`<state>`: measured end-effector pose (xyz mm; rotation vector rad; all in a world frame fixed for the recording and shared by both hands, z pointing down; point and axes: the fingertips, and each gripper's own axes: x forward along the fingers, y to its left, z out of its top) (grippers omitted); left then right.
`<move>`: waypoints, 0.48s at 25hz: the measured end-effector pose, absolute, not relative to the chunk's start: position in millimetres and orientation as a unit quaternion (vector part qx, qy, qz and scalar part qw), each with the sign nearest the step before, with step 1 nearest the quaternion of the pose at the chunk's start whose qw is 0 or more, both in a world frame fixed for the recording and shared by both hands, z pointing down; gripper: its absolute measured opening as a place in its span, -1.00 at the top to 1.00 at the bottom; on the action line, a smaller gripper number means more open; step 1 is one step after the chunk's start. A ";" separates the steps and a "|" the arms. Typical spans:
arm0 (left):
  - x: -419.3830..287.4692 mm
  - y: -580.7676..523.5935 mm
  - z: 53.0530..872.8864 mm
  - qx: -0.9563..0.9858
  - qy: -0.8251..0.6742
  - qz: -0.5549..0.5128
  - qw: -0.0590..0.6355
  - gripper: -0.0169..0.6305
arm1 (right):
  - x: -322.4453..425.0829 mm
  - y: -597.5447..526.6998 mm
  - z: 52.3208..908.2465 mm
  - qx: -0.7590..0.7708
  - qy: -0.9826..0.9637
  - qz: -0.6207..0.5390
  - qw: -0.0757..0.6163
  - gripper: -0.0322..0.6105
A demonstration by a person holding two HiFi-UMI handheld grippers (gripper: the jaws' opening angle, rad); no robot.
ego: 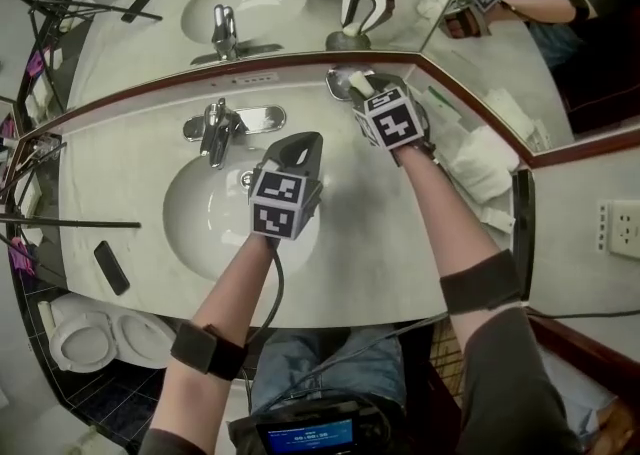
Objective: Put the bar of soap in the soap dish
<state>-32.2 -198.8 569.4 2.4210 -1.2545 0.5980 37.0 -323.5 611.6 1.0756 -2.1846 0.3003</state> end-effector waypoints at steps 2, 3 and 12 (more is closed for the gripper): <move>-33.6 -202.6 571.1 0.853 -0.445 0.210 0.175 0.94 | 35.6 -331.1 616.2 0.412 -0.837 0.113 0.342 0.41; -34.3 -203.3 571.7 0.852 -0.445 0.210 0.176 0.94 | 35.0 -333.2 618.2 0.411 -0.837 0.112 0.344 0.41; -40.2 -203.4 581.2 0.849 -0.446 0.218 0.182 0.94 | 26.8 -339.2 632.4 0.401 -0.838 0.099 0.356 0.38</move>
